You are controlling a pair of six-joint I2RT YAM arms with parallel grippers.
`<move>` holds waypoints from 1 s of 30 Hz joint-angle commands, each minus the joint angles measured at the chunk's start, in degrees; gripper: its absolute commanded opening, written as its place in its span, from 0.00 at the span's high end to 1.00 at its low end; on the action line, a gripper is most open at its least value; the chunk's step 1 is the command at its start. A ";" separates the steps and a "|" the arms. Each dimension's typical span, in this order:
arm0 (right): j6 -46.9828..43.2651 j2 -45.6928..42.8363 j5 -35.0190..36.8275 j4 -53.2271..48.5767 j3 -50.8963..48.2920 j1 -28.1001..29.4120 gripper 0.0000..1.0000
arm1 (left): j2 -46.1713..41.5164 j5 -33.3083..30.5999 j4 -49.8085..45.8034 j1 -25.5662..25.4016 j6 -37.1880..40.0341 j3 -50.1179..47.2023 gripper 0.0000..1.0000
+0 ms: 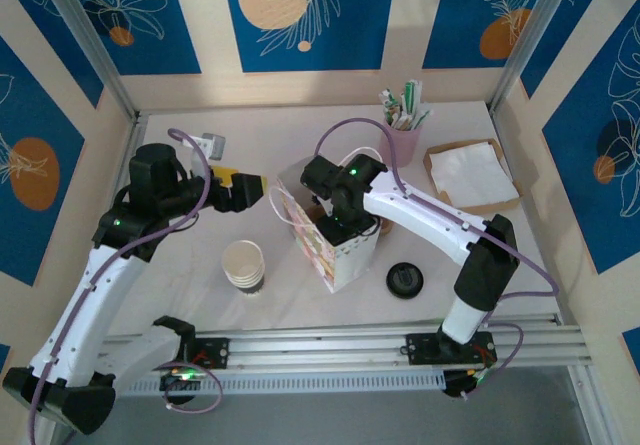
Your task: Pack the takeout coffee
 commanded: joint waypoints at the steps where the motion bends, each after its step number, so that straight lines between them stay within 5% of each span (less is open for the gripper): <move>1: -0.66 -1.23 -1.38 0.27 -0.95 -0.25 0.39 | 0.26 -0.53 -0.54 -0.75 1.24 1.67 0.01; 30: 1.09 0.63 -1.81 -3.58 0.66 -1.57 0.39 | 0.06 -0.76 -0.50 -0.88 1.46 1.66 0.01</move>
